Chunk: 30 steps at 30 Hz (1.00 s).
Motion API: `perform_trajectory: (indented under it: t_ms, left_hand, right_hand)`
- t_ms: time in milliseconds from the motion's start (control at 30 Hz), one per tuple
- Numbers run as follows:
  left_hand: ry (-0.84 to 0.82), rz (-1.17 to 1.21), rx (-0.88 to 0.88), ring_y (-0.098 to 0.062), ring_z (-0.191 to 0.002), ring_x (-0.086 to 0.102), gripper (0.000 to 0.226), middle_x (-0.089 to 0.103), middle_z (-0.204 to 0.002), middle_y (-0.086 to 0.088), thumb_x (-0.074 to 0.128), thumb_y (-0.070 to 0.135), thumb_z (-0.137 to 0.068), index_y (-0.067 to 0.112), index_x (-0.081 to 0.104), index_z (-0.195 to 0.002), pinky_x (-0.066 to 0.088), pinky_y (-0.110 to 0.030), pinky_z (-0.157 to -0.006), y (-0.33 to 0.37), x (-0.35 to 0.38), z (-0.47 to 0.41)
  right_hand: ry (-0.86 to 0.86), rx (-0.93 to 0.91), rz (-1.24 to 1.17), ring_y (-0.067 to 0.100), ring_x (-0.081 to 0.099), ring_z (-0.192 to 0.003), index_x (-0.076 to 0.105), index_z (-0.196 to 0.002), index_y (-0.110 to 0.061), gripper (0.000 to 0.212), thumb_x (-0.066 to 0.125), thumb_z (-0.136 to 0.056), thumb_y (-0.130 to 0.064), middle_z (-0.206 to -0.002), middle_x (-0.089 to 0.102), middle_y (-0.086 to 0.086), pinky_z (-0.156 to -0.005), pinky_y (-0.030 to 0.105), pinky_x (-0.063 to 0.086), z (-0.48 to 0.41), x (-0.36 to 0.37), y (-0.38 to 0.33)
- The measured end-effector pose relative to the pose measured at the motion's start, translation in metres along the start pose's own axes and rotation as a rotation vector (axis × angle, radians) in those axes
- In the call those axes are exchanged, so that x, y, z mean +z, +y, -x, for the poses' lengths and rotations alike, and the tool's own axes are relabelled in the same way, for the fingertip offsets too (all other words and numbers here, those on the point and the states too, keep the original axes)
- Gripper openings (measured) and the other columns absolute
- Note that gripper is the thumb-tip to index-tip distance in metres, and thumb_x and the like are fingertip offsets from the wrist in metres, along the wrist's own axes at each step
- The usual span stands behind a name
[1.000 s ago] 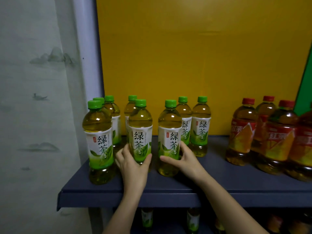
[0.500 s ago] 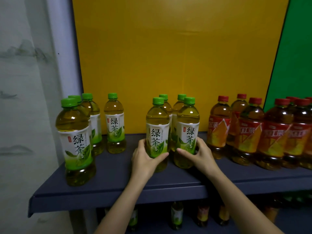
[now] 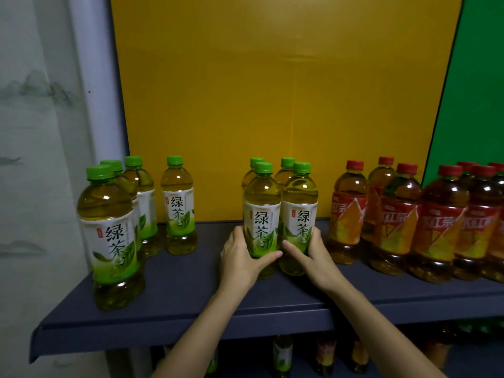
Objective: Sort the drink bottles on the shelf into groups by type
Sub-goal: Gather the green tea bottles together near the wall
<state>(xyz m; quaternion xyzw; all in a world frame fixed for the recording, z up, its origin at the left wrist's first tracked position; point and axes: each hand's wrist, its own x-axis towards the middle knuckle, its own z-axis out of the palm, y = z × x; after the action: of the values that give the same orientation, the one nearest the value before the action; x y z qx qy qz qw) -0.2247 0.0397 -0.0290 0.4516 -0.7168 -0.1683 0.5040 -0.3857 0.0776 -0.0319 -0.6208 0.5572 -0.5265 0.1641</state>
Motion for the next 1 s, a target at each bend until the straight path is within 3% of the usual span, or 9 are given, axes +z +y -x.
perform_trajectory:
  t_ms: [200,300,367,467,533,700,833,900,1000]
  left_hand:
    - [-0.024,-0.03,-0.003,-0.023,-0.109,0.053,0.072,0.056,-0.114,-0.007,0.08,0.048,-0.058,0.008,0.047,-0.108,0.045,-0.035,-0.085,0.002,0.001,-0.002]
    - [-0.075,-0.01,-0.004,-0.02,-0.111,0.051,0.074,0.054,-0.117,-0.004,0.079,0.049,-0.059,0.011,0.046,-0.113,0.046,-0.032,-0.086,0.001,-0.004,0.001]
    - [-0.11,-0.006,-0.019,-0.016,-0.11,0.05,0.078,0.051,-0.119,0.002,0.078,0.051,-0.06,0.014,0.045,-0.121,0.046,-0.029,-0.088,0.0,-0.013,0.009]
    - [0.011,-0.036,0.086,-0.012,-0.1,0.053,0.058,0.053,-0.106,0.009,0.078,0.043,-0.066,0.018,0.053,-0.112,0.046,-0.025,-0.084,-0.008,-0.034,0.027]
    - [0.173,-0.081,0.193,-0.008,-0.093,0.054,0.033,0.055,-0.093,0.013,0.073,0.036,-0.073,0.02,0.059,-0.098,0.044,-0.02,-0.079,-0.014,-0.054,0.04]
    - [0.521,-0.207,0.241,-0.013,-0.094,0.048,0.027,0.056,-0.095,0.001,0.054,0.034,-0.079,0.013,0.06,-0.095,0.033,-0.017,-0.084,-0.027,-0.105,0.061]
    - [0.736,-0.308,0.099,-0.029,-0.105,0.042,0.05,0.05,-0.111,-0.021,0.069,0.027,-0.076,0.0,0.049,-0.113,0.031,-0.03,-0.092,-0.045,-0.141,0.062]
    - [0.689,-0.303,-0.031,-0.034,-0.114,0.04,0.07,0.045,-0.121,-0.023,0.078,0.021,-0.07,-0.002,0.042,-0.126,0.036,-0.044,-0.094,-0.057,-0.156,0.057]
    - [0.492,-0.167,-0.149,-0.032,-0.115,0.05,0.078,0.051,-0.124,-0.015,0.081,0.025,-0.064,0.007,0.042,-0.129,0.044,-0.045,-0.093,-0.075,-0.172,0.047]
  right_hand:
    - [-0.035,0.007,0.013,0.003,0.04,-0.118,0.028,-0.129,-0.024,0.057,0.061,-0.084,-0.034,-0.116,0.037,-0.025,-0.105,0.031,0.039,0.0,-0.001,-0.004]
    - [0.049,0.001,0.005,0.01,0.04,-0.126,0.032,-0.135,-0.024,0.079,0.064,-0.073,-0.058,-0.132,0.042,-0.009,-0.107,0.04,0.038,0.002,-0.003,-0.004]
    - [0.205,0.007,0.046,0.015,0.035,-0.13,0.031,-0.138,-0.017,0.085,0.064,-0.071,-0.058,-0.136,0.037,-0.002,-0.109,0.04,0.034,0.009,-0.004,-0.008]
    - [0.436,-0.144,0.049,0.018,0.045,-0.118,0.045,-0.122,-0.012,0.052,0.069,-0.079,-0.03,-0.116,0.044,-0.006,-0.1,0.036,0.041,0.023,-0.004,-0.017]
    - [0.463,-0.251,-0.027,0.015,0.051,-0.106,0.051,-0.109,-0.018,0.033,0.066,-0.081,-0.025,-0.104,0.049,-0.014,-0.09,0.029,0.045,0.03,0.0,-0.028]
    - [0.228,-0.451,-0.116,0.007,0.055,-0.09,0.056,-0.093,-0.023,0.013,0.053,-0.081,-0.026,-0.095,0.055,-0.006,-0.077,0.017,0.044,0.039,0.037,-0.068]
    - [-0.062,-0.435,-0.15,0.002,0.054,-0.099,0.054,-0.104,-0.023,0.02,0.056,-0.084,-0.023,-0.103,0.055,-0.007,-0.082,0.011,0.042,0.024,0.086,-0.09]
    - [-0.13,-0.369,-0.109,0.002,0.051,-0.105,0.048,-0.113,-0.024,0.031,0.06,-0.085,-0.022,-0.111,0.052,-0.006,-0.088,0.016,0.043,0.005,0.111,-0.091]
    - [-0.175,-0.126,-0.058,0.012,0.042,-0.123,0.035,-0.135,-0.014,0.06,0.065,-0.084,-0.025,-0.134,0.042,0.002,-0.103,0.027,0.039,-0.029,0.145,-0.089]
